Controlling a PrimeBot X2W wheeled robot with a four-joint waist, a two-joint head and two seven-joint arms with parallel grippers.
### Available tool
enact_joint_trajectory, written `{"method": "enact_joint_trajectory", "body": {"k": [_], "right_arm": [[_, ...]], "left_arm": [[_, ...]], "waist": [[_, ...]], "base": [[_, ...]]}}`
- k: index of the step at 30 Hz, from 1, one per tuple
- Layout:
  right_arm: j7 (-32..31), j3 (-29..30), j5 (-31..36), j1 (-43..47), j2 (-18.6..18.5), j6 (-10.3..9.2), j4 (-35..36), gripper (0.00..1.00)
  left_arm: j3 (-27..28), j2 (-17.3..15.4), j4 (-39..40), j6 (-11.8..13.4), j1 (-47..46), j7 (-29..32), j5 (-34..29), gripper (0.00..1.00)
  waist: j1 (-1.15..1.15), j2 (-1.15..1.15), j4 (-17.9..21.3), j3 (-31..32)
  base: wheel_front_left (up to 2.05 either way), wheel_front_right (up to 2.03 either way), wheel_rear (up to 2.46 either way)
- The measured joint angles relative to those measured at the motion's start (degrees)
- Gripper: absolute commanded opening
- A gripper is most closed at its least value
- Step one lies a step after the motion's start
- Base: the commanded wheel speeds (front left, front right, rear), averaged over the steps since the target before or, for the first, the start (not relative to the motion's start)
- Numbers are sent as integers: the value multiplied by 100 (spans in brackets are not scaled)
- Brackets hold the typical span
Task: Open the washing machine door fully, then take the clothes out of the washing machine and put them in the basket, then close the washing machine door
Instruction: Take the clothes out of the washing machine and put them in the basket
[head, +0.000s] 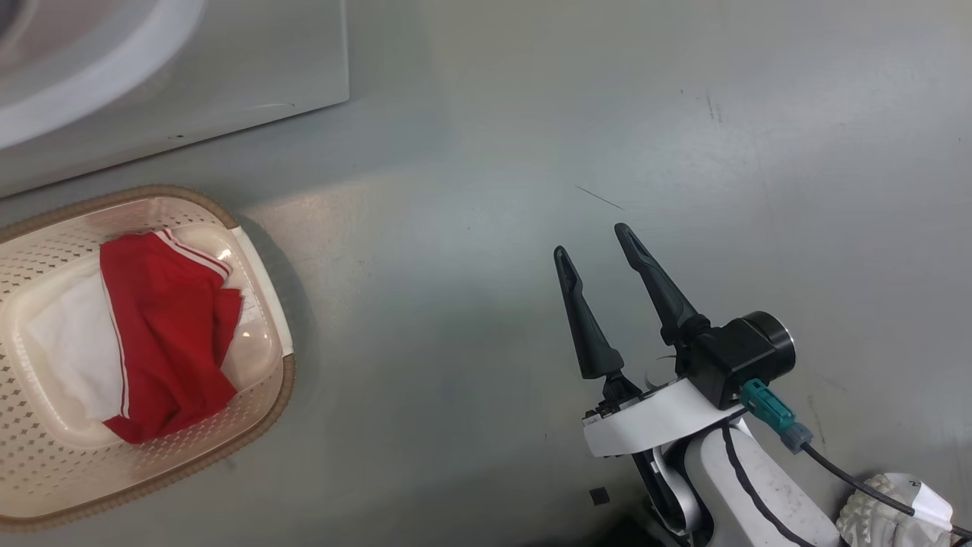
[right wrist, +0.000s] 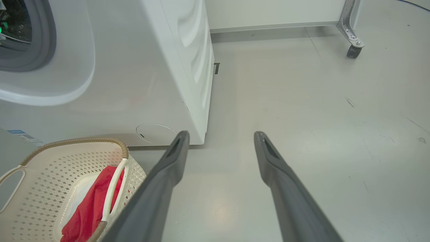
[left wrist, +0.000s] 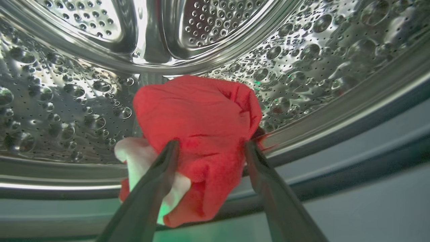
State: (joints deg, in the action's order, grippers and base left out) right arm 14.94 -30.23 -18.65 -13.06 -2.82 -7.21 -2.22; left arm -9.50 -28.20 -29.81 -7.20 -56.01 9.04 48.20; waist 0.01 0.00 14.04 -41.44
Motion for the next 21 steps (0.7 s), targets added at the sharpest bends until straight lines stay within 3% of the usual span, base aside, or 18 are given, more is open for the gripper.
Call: {"method": "enact_joint_trajectory", "body": {"k": [10, 11, 12, 13, 14, 21], "right_arm": [[0, 35, -22, 0, 1, 0, 35, 100], [0, 40, -44, -2, 1, 0, 35, 100], [0, 46, -53, -5, 1, 0, 34, 100], [0, 52, -53, -19, 1, 0, 34, 100], [0, 74, -53, -41, 2, 0, 32, 100], [0, 188, -53, -120, 1, 0, -42, 100]], "left_arm": [[-87, -155, -211, 0, -236, 218, 71, 100], [-108, -156, -224, 0, -255, 204, 71, 89], [-125, -156, -230, 0, -269, 198, 73, 54], [-151, -159, -226, 0, -276, 179, 73, 13], [-187, -157, -226, 0, -280, 135, 73, 0], [-417, -41, -253, 0, -284, -144, 71, 0]], "waist": [[0, 0, 102, -219], [0, 0, 104, -230], [0, 0, 104, -235], [0, 0, 101, -238], [0, 0, 96, -239], [0, 0, 18, -159]], "base": [[0, 0, 0], [0, 0, 0], [0, 0, 0], [0, 0, 0], [0, 0, 0], [0, 0, 0]]}}
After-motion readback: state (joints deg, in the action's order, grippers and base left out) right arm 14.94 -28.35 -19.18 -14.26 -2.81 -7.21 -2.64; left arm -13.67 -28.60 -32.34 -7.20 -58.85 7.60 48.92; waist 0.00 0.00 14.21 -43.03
